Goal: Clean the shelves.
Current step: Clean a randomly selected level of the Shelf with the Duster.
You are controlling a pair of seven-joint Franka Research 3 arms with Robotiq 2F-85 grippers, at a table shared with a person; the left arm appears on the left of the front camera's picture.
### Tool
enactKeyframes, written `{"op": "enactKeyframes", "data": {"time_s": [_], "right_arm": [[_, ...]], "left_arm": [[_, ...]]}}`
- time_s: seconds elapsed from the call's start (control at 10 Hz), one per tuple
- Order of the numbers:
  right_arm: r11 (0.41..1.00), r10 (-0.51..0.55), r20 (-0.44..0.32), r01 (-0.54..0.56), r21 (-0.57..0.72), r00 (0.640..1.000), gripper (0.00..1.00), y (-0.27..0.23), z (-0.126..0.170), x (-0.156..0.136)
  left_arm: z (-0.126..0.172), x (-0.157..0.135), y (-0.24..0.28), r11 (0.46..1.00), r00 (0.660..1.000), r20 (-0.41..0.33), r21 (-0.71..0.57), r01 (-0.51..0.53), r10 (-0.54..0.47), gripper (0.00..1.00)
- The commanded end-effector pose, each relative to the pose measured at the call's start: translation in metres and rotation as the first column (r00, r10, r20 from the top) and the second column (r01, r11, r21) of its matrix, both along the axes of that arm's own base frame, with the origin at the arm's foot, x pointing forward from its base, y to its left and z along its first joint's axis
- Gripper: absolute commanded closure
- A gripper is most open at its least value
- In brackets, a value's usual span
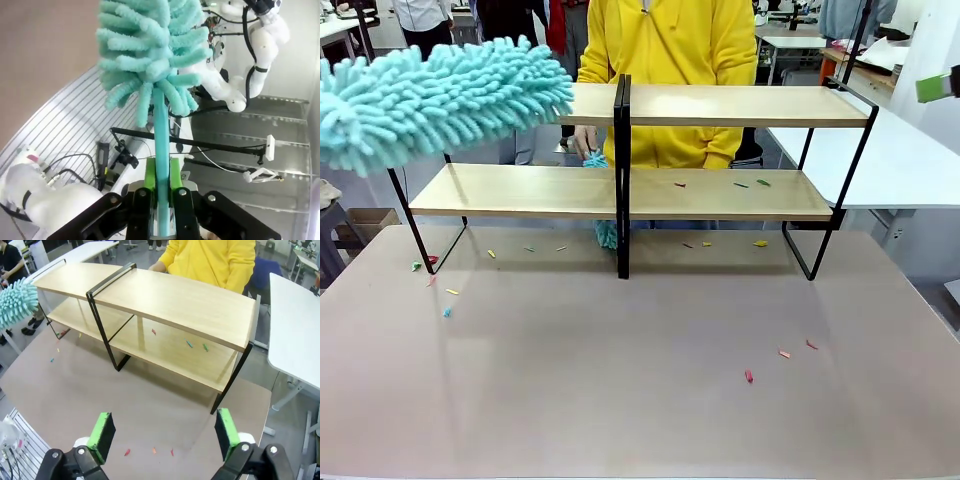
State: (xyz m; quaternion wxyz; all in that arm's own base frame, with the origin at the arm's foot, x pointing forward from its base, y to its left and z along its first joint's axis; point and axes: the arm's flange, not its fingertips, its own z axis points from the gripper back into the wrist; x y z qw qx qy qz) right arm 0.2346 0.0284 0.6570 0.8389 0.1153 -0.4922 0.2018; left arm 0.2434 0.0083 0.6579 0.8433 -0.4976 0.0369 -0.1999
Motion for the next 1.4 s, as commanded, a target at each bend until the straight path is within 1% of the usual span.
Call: {"op": "enactKeyframes", "data": {"time_s": [0.0, 0.1, 0.2, 0.3, 0.4, 0.5, 0.6, 0.7, 0.8, 0.9, 1.0, 1.1, 1.2, 1.3], "right_arm": [[1.000, 0.004, 0.000, -0.004, 0.005, 1.000, 0.00, -0.001, 0.000, 0.000], [1.000, 0.004, 0.000, -0.004, 0.005, 1.000, 0.00, -0.001, 0.000, 0.000], [1.000, 0.004, 0.000, -0.004, 0.005, 1.000, 0.00, -0.001, 0.000, 0.000], [1.000, 0.004, 0.000, -0.004, 0.005, 1.000, 0.00, -0.001, 0.000, 0.000], [1.000, 0.004, 0.000, -0.004, 0.005, 1.000, 0.00, -0.001, 0.000, 0.000], [1.000, 0.004, 0.000, -0.004, 0.005, 1.000, 0.00, -0.001, 0.000, 0.000], [1.000, 0.004, 0.000, -0.004, 0.005, 1.000, 0.00, -0.001, 0.000, 0.000], [1.000, 0.004, 0.000, -0.004, 0.005, 1.000, 0.00, -0.001, 0.000, 0.000], [1.000, 0.004, 0.000, -0.004, 0.005, 1.000, 0.00, -0.001, 0.000, 0.000], [1.000, 0.004, 0.000, -0.004, 0.005, 1.000, 0.00, -0.001, 0.000, 0.000], [1.000, 0.004, 0.000, -0.004, 0.005, 1.000, 0.00, -0.001, 0.000, 0.000], [1.000, 0.004, 0.000, -0.004, 0.005, 1.000, 0.00, -0.001, 0.000, 0.000], [1.000, 0.004, 0.000, -0.004, 0.005, 1.000, 0.00, -0.001, 0.000, 0.000], [1.000, 0.004, 0.000, -0.004, 0.005, 1.000, 0.00, -0.001, 0.000, 0.000]], "left_arm": [[0.024, 0.006, -0.022, 1.000, 0.998, -0.059, -0.025, 0.017, -0.019, 0.88], [0.024, 0.006, -0.022, 1.000, 0.998, -0.059, -0.025, 0.017, -0.019, 0.88], [0.008, 0.004, -0.013, 1.000, 1.000, -0.025, -0.007, 0.012, -0.013, 0.88], [0.022, 0.019, -0.032, 0.992, 0.994, 0.045, 0.079, 0.099, -0.103, 0.88], [0.044, 0.038, -0.014, 0.973, 0.960, 0.156, 0.043, 0.228, -0.232, 0.88], [0.065, 0.053, 0.021, 0.962, 0.934, 0.236, 0.019, 0.272, -0.269, 0.88], [0.082, 0.062, 0.063, 0.961, 0.924, 0.281, -0.020, 0.277, -0.261, 0.88], [0.091, 0.063, 0.101, 0.957, 0.916, 0.298, -0.026, 0.289, -0.268, 0.88], [0.098, 0.060, 0.140, 0.957, 0.917, 0.301, -0.041, 0.287, -0.262, 0.88], [0.103, 0.055, 0.175, 0.957, 0.916, 0.322, -0.084, 0.278, -0.238, 0.88], [0.104, 0.048, 0.208, 0.947, 0.909, 0.353, -0.144, 0.288, -0.223, 0.88], [0.102, 0.040, 0.237, 0.934, 0.901, 0.388, -0.204, 0.291, -0.196, 0.88], [0.097, 0.032, 0.259, 0.910, 0.899, 0.417, -0.309, 0.277, -0.132, 0.88], [0.033, 0.064, 0.179, 0.949, 0.918, 0.348, -0.176, 0.261, -0.189, 0.88]]}}
